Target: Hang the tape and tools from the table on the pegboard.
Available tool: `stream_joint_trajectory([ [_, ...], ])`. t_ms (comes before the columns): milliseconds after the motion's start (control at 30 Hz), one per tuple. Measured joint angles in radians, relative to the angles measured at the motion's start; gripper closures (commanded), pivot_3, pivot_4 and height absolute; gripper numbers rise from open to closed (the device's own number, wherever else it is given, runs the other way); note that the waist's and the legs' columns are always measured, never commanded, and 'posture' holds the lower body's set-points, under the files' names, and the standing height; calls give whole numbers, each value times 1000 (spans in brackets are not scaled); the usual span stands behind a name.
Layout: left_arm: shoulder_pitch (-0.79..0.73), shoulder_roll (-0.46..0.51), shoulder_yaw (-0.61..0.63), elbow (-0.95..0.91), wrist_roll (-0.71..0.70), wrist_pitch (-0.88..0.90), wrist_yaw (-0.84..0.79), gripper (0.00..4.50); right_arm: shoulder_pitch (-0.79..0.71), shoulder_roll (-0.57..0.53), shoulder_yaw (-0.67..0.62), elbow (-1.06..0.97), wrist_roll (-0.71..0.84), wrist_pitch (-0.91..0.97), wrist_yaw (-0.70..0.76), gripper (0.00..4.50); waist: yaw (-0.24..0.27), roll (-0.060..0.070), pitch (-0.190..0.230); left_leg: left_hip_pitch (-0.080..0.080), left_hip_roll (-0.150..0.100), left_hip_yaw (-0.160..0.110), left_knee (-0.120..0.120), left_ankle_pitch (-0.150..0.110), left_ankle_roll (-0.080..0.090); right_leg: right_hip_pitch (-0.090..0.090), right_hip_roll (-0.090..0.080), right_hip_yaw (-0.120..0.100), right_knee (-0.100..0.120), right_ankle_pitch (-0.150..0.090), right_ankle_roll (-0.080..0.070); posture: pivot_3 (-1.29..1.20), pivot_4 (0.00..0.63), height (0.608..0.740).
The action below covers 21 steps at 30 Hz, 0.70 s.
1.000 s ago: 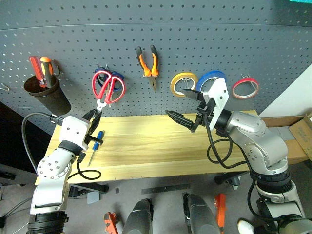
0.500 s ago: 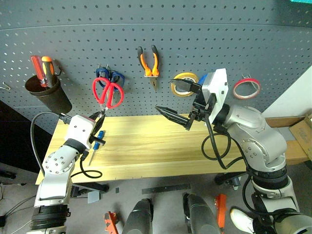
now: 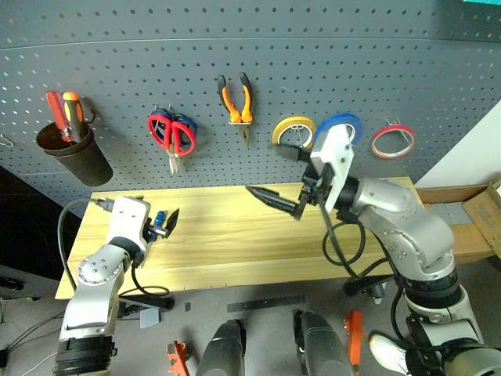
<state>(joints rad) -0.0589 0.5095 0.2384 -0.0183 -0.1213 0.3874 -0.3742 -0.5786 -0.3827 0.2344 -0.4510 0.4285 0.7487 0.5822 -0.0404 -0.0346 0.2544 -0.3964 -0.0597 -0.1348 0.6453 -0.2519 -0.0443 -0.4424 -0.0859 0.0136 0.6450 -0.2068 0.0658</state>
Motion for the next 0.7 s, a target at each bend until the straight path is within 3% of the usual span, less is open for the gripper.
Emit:
stream_joint_trajectory([
  [200, -54, 44, 18, 93, 0, 260, 37, 49, 19, 143, 57, 12, -11, 237, -160, 0, -5, 1, 1, 1, 0, -1, 1, 0, 0, 0, 1, -1, 1, 0, 0, -24, 292, 740],
  [400, -193, 132, -10, 310, 33, 252, 11, 49, 4, 254, 141, 131, -81, 301, -272, 0, -6, 2, 9, 2, 0, -1, 0, 0, 0, 1, 1, 0, 1, 0, 0, -22, 330, 740],
  [700, -368, 130, -86, 614, 56, 115, -52, 49, -55, 312, 187, 201, -153, 288, -302, 0, -14, 0, 44, -3, 0, 0, 0, 0, 0, -6, 0, 0, 2, 0, 0, -33, 394, 740],
])
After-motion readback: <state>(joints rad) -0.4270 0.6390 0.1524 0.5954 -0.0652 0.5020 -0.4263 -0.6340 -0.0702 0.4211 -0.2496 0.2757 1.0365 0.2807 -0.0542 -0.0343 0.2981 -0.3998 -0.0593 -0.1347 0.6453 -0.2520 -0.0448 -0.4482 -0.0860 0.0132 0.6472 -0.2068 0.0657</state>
